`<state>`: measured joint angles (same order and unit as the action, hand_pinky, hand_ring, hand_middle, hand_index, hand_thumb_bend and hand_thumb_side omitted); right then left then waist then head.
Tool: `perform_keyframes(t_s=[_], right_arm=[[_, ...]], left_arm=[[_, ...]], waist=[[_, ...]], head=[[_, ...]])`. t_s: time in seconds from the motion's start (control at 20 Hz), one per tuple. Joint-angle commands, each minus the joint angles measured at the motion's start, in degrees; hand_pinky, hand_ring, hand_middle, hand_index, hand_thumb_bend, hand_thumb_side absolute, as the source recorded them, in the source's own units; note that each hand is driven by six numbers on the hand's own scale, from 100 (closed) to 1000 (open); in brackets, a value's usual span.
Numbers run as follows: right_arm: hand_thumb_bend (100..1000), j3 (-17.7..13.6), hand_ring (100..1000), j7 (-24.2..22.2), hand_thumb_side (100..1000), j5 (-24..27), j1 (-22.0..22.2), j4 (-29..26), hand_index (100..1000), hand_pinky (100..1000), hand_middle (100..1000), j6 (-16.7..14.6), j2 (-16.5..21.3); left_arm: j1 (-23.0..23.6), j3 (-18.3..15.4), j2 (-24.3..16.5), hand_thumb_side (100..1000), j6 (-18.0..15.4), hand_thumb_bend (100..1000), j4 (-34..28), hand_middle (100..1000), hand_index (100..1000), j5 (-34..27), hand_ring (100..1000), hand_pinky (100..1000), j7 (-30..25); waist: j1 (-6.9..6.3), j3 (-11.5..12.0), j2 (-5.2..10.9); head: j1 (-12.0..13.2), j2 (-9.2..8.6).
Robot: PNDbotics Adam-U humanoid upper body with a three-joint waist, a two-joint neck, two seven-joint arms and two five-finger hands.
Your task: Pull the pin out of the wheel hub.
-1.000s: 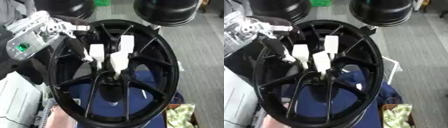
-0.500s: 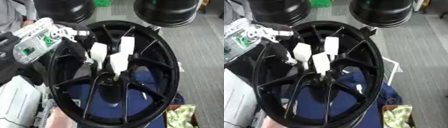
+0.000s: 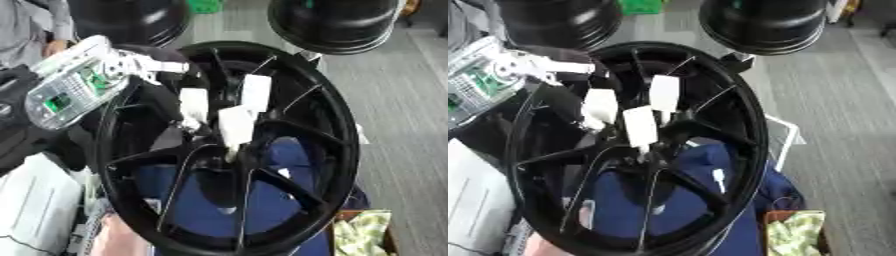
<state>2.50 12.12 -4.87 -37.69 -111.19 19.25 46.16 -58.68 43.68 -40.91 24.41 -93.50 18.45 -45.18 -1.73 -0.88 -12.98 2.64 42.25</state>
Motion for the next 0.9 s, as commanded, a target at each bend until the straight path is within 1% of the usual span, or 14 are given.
perform_keyframes(t_s=[0.05, 0.1, 0.15, 0.2, 0.35, 0.6, 0.7, 0.85, 0.9], right_arm=[[100, -0.5, 736, 0.2, 524, 0.3, -0.5, 0.0, 832, 890, 772, -0.1, 0.9], [100, -0.5, 735, 0.2, 524, 0.4, -0.5, 0.0, 832, 890, 772, -0.1, 0.9], [100, -0.4, 735, 0.2, 524, 0.6, -0.5, 0.0, 832, 890, 772, -0.1, 0.9], [100, -0.4, 736, 0.1, 524, 0.7, -0.5, -0.1, 832, 891, 772, -0.2, 0.9], [100, -0.4, 736, 0.1, 524, 1.1, -0.6, -0.5, 833, 891, 772, -0.4, 0.9], [100, -0.3, 736, -0.1, 525, 1.2, -0.4, -0.4, 833, 891, 773, -0.3, 0.8], [100, -0.2, 736, -0.1, 525, 1.2, -0.4, -0.2, 833, 891, 773, -0.3, 0.8], [100, -0.2, 737, -0.2, 525, 1.1, -0.3, -0.1, 832, 892, 773, -0.3, 0.8], [100, -0.2, 737, -0.2, 525, 1.1, -0.3, -0.1, 832, 892, 773, -0.3, 0.8]], left_arm=[[-1.7, -0.7, -2.1, 352, 0.7, 625, -1.6, 825, 916, 2.5, 835, 807, -4.7], [-1.8, -0.9, -2.0, 352, 0.2, 620, -1.8, 823, 915, 2.9, 833, 807, -5.3], [-1.9, -1.0, -1.9, 343, 0.0, 586, -1.9, 807, 908, 3.1, 825, 799, -5.7], [-2.0, -1.0, -1.8, 338, -0.1, 578, -1.9, 803, 905, 3.3, 822, 794, -6.0], [-1.9, -0.7, -1.7, 345, 0.1, 583, -1.2, 801, 900, 4.3, 813, 784, -6.7], [-1.8, -0.4, -1.7, 324, 0.0, 561, -0.7, 802, 903, 5.3, 812, 783, -6.8], [-1.8, -0.6, -1.6, 317, 0.3, 535, -0.6, 797, 900, 5.6, 808, 778, -6.8], [-1.9, -1.1, -1.4, 299, 1.1, 449, -0.5, 779, 881, 5.8, 792, 763, -6.6], [-1.9, -1.2, -1.4, 297, 1.4, 434, -0.5, 776, 877, 5.7, 789, 761, -6.3]], waist=[[-0.29, 0.1, 0.35], [-0.27, 0.1, 0.39], [-0.25, 0.1, 0.43], [-0.24, 0.0, 0.47], [-0.23, 0.0, 0.53], [-0.18, 0.1, 0.61], [-0.14, 0.1, 0.63], [-0.07, 0.1, 0.64], [-0.06, 0.1, 0.64]], head=[[0.0, -0.57], [0.0, -0.62], [0.0, -0.64], [0.0, -0.65], [0.1, -0.76], [0.1, -0.84], [0.1, -0.86], [0.1, -0.95], [0.1, -0.97]])
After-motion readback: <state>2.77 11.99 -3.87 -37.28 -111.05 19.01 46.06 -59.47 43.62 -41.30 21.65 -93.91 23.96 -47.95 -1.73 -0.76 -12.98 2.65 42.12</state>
